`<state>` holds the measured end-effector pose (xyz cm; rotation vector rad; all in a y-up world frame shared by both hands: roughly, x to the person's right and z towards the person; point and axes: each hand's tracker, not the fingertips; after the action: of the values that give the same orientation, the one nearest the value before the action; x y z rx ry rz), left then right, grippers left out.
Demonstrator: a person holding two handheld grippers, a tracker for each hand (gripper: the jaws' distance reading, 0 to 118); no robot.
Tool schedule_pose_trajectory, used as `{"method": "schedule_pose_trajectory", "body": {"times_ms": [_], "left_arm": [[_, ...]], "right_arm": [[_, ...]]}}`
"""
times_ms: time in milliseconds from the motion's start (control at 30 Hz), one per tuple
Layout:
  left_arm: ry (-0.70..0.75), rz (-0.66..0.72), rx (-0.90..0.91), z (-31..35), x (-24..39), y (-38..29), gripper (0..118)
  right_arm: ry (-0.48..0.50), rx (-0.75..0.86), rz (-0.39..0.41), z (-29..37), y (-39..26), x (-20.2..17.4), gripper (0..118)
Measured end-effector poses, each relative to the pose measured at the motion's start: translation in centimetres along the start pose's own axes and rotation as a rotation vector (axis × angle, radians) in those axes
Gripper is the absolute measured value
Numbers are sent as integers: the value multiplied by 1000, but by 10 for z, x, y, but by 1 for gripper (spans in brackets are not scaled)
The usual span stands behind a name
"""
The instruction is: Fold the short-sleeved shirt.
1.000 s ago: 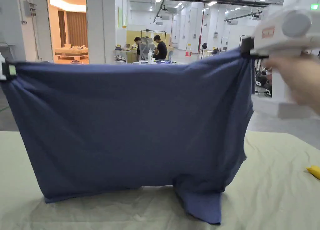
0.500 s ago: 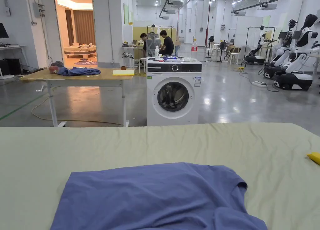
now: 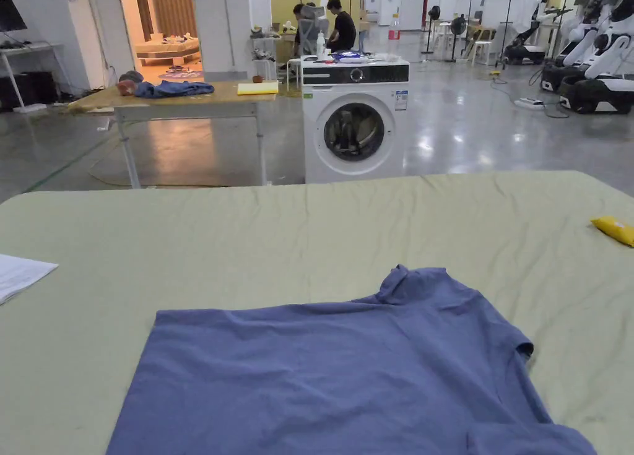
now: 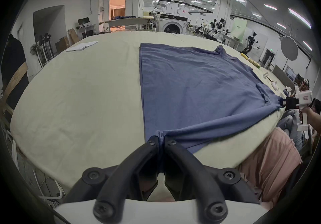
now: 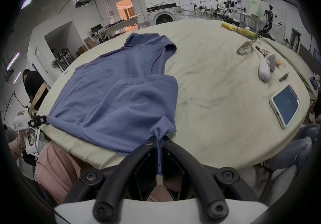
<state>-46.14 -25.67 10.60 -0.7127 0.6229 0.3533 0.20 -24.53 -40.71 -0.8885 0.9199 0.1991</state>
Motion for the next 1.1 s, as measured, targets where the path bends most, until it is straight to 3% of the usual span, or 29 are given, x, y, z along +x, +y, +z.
{"method": "schedule_pose_trajectory", "body": {"times_ms": [100, 133, 167, 233, 267, 300, 367, 567, 633, 667, 700, 733, 767, 833, 900, 1000, 1067, 1100], "left_arm": [[-17, -3, 24, 0, -2, -6, 0], [-21, 5, 35, 1, 0, -6, 4], [-46, 19, 52, 3, -1, -6, 13], [-80, 12, 86, 12, 1, -3, 71], [-52, -9, 92, 18, 4, -1, 88], [-41, -33, 115, 26, 6, 1, 92], [-44, -46, 186, 44, 11, 9, 92], [-79, 93, 493, 104, 58, 43, 90], [-37, 103, 608, 122, 77, 47, 85], [-25, 103, 653, 126, 83, 49, 74], [14, 100, 683, 133, 91, 51, 37], [58, 91, 709, 137, 98, 52, 8], [66, 94, 757, 143, 104, 51, 0], [44, 88, 730, 144, 91, 56, 0], [44, 58, 625, 144, 84, 67, 0], [-17, 62, 169, 116, 55, 91, 0], [-68, 85, -140, 88, 37, 85, 0], [-40, 15, -99, 78, 32, 81, 0]], "right_arm": [[-6, -1, -7, -10, -3, 1, 0], [-10, 1, -4, -12, -2, -2, 2], [-7, 6, 6, -12, -1, -5, 12], [-20, 10, 28, -8, 2, -10, 78], [-26, 19, 31, -5, 4, -13, 106], [-33, 36, 40, 1, 6, -18, 118], [34, 131, 47, 24, 9, -32, 115], [80, 404, 80, 71, 23, -94, 113], [85, 600, 107, 87, 22, -123, 104], [72, 665, 108, 93, 22, -135, 87], [53, 720, 108, 97, 23, -148, 48], [25, 765, 101, 95, 26, -155, 9], [20, 796, 79, 98, 26, -162, 0], [104, 825, 36, 105, 33, -170, 0], [160, 804, 50, 107, 40, -176, 0], [120, 767, 143, 105, 43, -178, 0], [116, 747, 164, 102, 43, -177, 0], [121, 734, 165, 100, 43, -175, 0]]}}
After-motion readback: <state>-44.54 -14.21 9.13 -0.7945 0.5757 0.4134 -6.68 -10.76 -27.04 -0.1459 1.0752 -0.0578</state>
